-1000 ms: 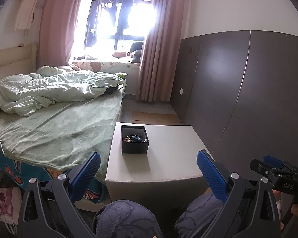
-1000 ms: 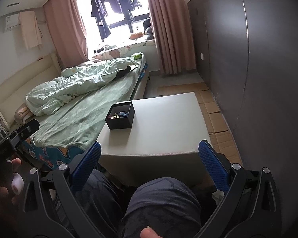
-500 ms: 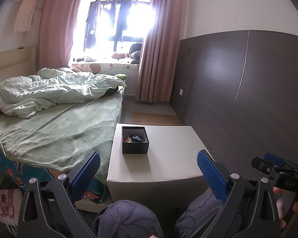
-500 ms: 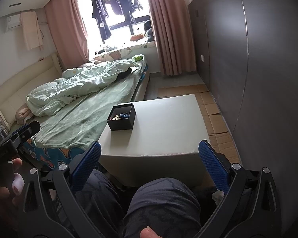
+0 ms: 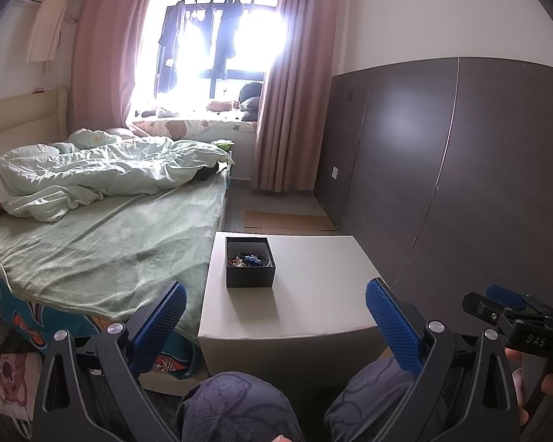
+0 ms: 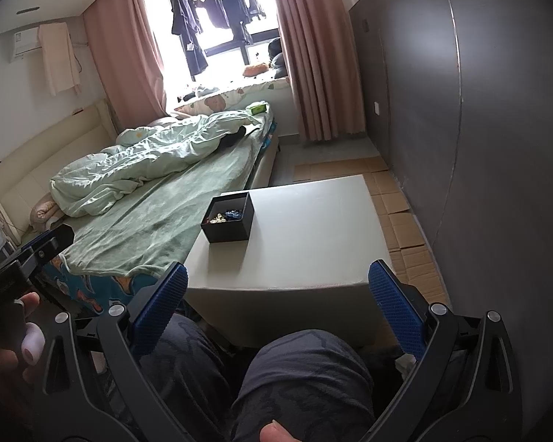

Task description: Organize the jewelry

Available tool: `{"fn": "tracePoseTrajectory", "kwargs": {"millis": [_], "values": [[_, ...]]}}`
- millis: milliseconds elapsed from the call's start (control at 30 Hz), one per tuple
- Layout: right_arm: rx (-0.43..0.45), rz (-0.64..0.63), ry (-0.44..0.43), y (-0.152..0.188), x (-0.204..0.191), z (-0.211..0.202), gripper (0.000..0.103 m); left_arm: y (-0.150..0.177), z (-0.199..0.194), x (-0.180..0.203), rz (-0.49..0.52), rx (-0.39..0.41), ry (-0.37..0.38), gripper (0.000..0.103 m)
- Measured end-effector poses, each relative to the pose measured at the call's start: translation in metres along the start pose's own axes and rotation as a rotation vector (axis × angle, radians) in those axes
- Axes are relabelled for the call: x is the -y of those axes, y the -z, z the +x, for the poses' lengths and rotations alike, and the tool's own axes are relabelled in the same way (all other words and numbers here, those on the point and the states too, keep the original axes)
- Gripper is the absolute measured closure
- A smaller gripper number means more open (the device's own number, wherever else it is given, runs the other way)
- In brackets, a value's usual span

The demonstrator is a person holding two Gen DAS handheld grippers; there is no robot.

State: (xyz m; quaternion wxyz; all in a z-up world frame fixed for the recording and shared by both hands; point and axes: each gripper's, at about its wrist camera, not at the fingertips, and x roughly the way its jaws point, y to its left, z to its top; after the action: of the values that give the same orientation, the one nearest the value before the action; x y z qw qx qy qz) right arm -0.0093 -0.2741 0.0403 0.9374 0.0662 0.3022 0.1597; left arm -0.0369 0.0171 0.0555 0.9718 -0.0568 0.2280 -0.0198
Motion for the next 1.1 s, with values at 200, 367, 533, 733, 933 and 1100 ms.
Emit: {"fn": "tracePoseTrajectory", "kwargs": {"millis": [200, 367, 533, 733, 933, 1100], "values": [[0.002, 0.005, -0.014, -0.0029, -0.0018, -0.0044, 0.005, 0.0009, 0.0003, -0.0003, -0.004, -0.002, -0.007, 0.008], [0.001, 0.019, -0.018, -0.0032, -0.0003, -0.0059, 0.005, 0.0007, -0.0020, -0.0024, -0.010, -0.001, -0.007, 0.008], [-0.002, 0.018, -0.018, -0.0037, 0.0008, -0.0049, 0.005, 0.0016, -0.0026, -0.0034, -0.016, -0.002, -0.013, 0.008], [-0.004, 0.012, -0.016, -0.0016, -0.0013, -0.0043, 0.005, 0.0016, -0.0027, -0.0039, -0.023, -0.009, -0.015, 0.008], [-0.008, 0.013, -0.010, -0.0001, -0.0023, -0.0037, 0.005, 0.0015, -0.0049, -0.0033, -0.018, -0.003, -0.016, 0.008], [-0.013, 0.011, -0.008, 0.0010, -0.0035, -0.0037, 0.005, 0.0027, -0.0059, -0.0008, -0.009, 0.005, -0.005, 0.008]]}}
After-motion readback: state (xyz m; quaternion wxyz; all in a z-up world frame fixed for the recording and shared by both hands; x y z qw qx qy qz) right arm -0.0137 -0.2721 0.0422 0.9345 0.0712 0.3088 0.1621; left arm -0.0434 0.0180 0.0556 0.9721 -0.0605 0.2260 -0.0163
